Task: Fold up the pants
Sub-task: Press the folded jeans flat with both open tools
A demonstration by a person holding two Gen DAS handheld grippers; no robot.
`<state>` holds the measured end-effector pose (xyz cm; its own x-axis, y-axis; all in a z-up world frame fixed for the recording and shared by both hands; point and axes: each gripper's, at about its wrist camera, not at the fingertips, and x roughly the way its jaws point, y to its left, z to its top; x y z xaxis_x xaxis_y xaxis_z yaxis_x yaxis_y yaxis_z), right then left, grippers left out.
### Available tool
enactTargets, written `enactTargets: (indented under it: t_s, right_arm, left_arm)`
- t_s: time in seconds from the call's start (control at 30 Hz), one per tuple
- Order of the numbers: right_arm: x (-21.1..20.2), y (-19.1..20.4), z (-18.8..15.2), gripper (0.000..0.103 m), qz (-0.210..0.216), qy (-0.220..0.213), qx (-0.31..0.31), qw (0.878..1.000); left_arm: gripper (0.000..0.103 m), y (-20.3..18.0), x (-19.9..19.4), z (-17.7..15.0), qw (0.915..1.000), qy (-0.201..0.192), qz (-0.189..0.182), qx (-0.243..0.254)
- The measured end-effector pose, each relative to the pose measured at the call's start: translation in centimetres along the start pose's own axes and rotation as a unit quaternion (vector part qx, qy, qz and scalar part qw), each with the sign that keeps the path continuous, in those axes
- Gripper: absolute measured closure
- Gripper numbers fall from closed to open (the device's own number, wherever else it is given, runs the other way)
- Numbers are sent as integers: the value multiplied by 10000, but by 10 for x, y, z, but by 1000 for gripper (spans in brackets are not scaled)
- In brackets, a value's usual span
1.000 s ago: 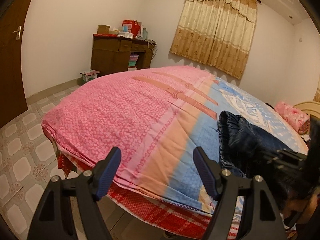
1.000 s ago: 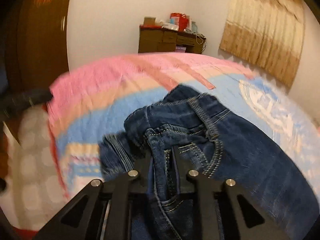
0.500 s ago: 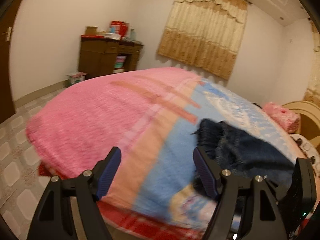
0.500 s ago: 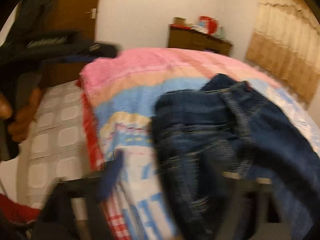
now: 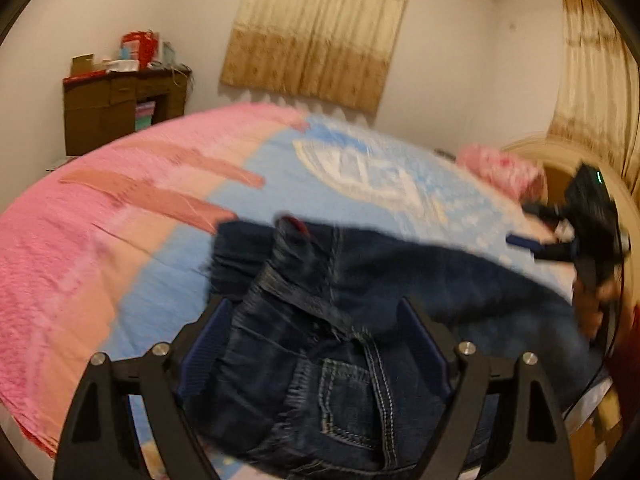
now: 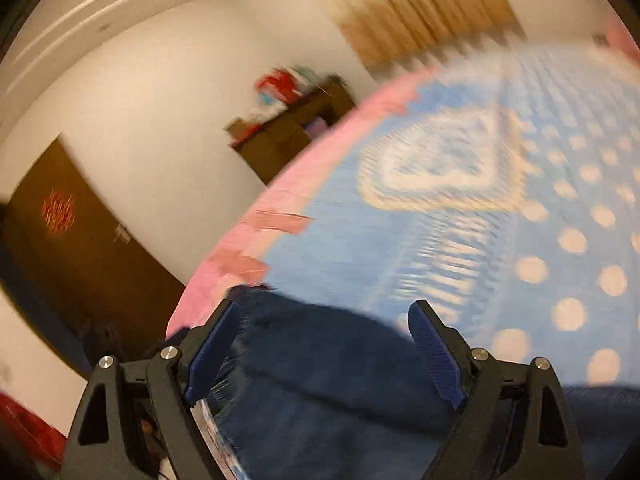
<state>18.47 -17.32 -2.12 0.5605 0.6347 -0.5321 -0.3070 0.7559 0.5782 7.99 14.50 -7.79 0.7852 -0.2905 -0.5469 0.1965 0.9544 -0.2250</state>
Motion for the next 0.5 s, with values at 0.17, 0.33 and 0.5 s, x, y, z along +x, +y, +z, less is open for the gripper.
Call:
enactTargets:
  t_s: [0.17,0.33,0.5]
  right_arm:
    - [26,-25,-10,16,328,387,345,9981]
    - [34,-2,-61,16,217,958,-246,9949]
    - [32,15,-79,16,7,1172,-751,9903]
  left_arm:
    - [15,-13,24,-28,9902,507,936,900]
    - [0,27,27,-29,9941,748,763,168]
    - [0,27,29,-28,9942,624,853,217]
